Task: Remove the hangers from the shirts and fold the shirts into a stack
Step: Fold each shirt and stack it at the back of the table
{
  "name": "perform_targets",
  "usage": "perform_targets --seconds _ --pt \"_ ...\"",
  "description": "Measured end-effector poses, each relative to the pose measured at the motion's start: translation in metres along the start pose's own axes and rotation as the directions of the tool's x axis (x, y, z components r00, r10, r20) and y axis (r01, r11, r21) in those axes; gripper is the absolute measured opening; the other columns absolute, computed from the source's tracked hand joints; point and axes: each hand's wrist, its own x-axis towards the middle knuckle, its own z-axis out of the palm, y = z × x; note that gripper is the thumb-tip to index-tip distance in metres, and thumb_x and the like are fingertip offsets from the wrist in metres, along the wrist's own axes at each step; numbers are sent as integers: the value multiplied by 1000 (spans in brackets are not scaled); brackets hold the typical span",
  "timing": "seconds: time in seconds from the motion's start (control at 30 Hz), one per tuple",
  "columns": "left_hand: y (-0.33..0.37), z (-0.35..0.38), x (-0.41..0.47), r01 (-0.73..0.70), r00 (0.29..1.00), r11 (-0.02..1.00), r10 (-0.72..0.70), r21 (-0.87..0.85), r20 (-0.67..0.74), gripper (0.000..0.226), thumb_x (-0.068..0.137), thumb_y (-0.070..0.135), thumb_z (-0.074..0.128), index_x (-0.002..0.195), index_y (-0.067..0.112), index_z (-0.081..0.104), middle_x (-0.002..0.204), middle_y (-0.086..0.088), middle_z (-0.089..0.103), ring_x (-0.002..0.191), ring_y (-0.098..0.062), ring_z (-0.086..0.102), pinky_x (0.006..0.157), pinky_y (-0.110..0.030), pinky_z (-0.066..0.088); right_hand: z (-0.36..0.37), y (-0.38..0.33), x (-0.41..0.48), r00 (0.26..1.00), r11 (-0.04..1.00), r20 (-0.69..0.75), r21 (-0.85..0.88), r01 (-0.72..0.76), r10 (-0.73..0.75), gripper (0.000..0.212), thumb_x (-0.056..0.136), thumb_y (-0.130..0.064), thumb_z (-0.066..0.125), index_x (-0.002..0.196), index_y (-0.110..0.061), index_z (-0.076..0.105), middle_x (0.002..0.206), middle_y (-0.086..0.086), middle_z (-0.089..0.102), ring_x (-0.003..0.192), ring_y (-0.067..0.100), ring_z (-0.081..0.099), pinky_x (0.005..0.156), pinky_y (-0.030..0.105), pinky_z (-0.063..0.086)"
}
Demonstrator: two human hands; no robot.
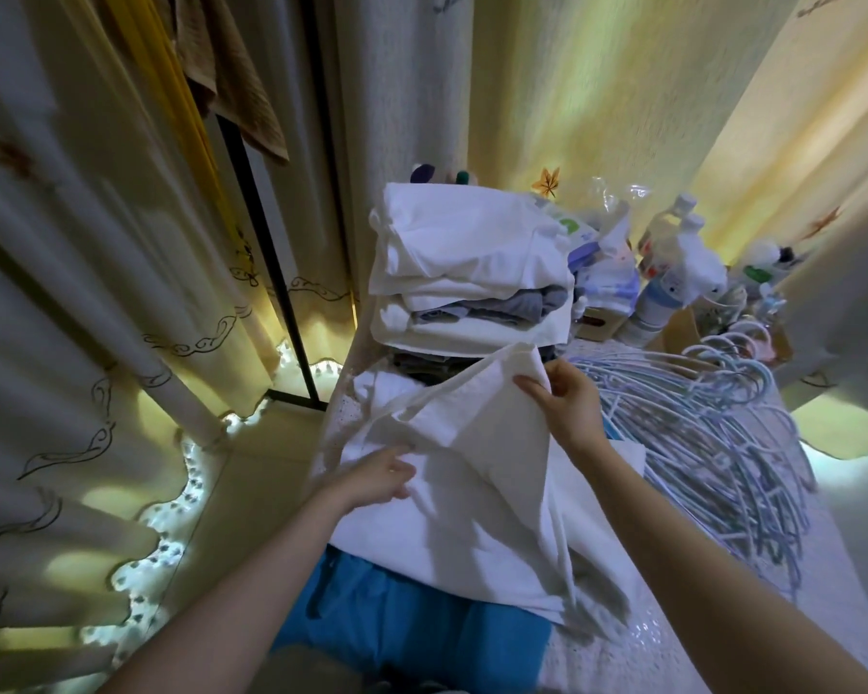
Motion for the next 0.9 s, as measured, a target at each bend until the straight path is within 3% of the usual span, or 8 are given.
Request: perform_targets --seconds 0.1,0.2,0.27,0.37,0.47,0.57,0.73,0.9 --pt "5 -2 10 34 973 992 -61 -122 -224 50 97 14 48 143 26 31 103 -6 59 65 -18 64 48 -23 49 -12 0 10 999 999 1 31 -40 40 31 79 -21 75 63 -18 49 60 -4 51 45 -3 46 43 9 36" --pt "13 -3 21 38 953 955 -123 -293 -276 45 95 8 49 138 12 33 111 -14 62 40 -14 61 34 -17 36 -17 -1 14 997 998 60 17 -57 56 34 78 -20 76 61 -17 47 58 -1 51 47 3 45 44 14 37" --pt "20 -2 25 -74 925 924 -77 -375 -373 30 93 2 51 123 4 44 108 -19 60 42 -16 61 36 -18 39 -14 -3 13 992 997 105 28 -67 63 33 79 -21 76 62 -16 47 57 -1 54 49 6 49 45 16 38" --pt "18 -6 23 -242 796 968 157 -68 -584 28 86 1 62 111 10 53 100 -12 56 75 -24 60 59 -27 47 -8 -5 9 989 993 136 87 -77 65 37 81 -25 73 57 -22 46 49 -11 53 44 -1 48 42 11 37" --pt "6 -11 21 -190 802 944 309 271 -511 27 80 12 73 105 13 65 112 -7 50 94 -25 57 77 -30 49 -9 -8 5 983 994 179 96 -55 37 37 86 -28 68 57 -26 45 51 -12 49 48 1 45 44 12 35" --pt "1 -16 20 -192 789 881 401 433 -465 15 78 17 76 90 12 69 111 -3 55 96 -23 58 69 -31 46 -13 -13 5 981 993 196 119 -25 1 26 89 -29 64 68 -21 50 64 -4 51 60 9 44 54 19 35" --pt "12 -20 17 -335 740 760 578 558 -344 17 77 18 76 92 21 69 106 6 52 90 -12 57 67 -32 50 -17 -19 7 976 986 213 152 -69 35 13 90 -23 63 83 -12 61 82 6 64 77 19 58 72 38 47" --pt "14 -17 13 -444 671 659 694 608 -262 8 76 14 77 76 18 70 87 7 55 76 -10 55 59 -29 43 -17 -18 7 977 990 207 119 -80 54 14 87 -22 67 75 -19 61 81 4 66 75 16 59 68 34 47"
